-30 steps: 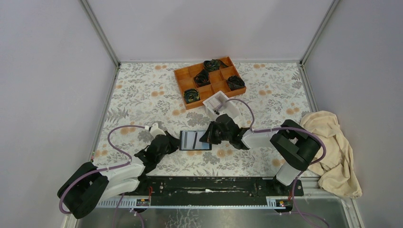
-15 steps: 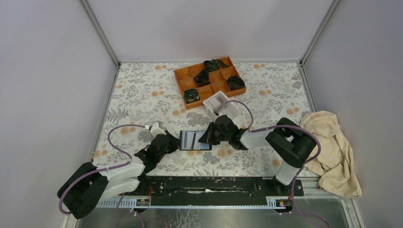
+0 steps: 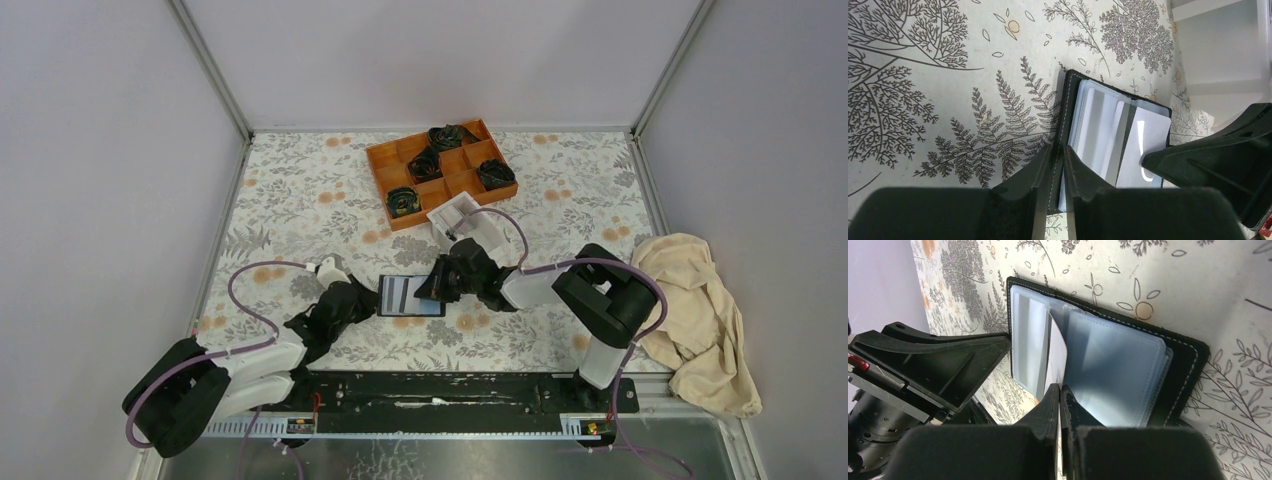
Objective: Put the credit cards into the card holder
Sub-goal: Insert the credit card into the card holder.
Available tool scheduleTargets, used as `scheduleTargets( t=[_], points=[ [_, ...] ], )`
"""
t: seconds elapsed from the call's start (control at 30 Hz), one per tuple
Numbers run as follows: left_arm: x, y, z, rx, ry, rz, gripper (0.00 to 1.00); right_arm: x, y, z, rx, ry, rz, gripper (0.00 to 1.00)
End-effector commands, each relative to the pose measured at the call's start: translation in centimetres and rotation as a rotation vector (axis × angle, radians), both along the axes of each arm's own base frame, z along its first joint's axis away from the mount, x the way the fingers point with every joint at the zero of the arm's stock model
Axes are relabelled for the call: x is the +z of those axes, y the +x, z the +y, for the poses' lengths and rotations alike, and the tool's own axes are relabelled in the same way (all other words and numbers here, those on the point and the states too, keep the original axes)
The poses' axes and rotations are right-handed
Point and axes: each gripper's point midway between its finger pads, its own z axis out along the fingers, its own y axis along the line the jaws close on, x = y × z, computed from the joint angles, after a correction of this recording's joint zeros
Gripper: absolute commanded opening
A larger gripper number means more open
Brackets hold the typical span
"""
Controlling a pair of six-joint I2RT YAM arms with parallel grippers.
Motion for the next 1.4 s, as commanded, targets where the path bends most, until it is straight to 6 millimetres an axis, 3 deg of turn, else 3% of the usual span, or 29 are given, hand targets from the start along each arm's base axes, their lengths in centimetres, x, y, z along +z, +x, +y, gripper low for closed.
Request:
scheduleTargets(
  t=[0.0,0.27,0.33,0.53,0.83,1.37],
  points=[
    [1.6,1.3,-0.6,0.007,-0.019,-0.056,0.21,-1.8,-0.2,-0.6,0.035,-0.086,0.023,0.0],
    [1.5,1.3,-0.7,0.001,-0.022,-0.058,0.21,-2.2,0.2,-0.7,0.059,-0.175,-0.009,0.0],
    [1.5,1.3,-0.7,0.001,-0.023,-0.058,0.21,-2.2,0.3,-0.7,0.069,-0.218,-0.033,0.17],
    [1.3,1.2,-0.7,-0.001,-0.028,-0.053,0.21,-1.6,0.6,-0.2,0.095,-0.289,-0.081,0.37],
    [1.5,1.1,-0.6,0.001,-0.032,-0.059,0.2,-0.8,0.9,-0.1,0.088,-0.308,-0.108,0.38],
    [1.8,1.0,-0.9,-0.01,-0.056,-0.073,0.19,-0.9,0.5,2.7,0.135,-0.325,-0.107,0.45]
  ],
)
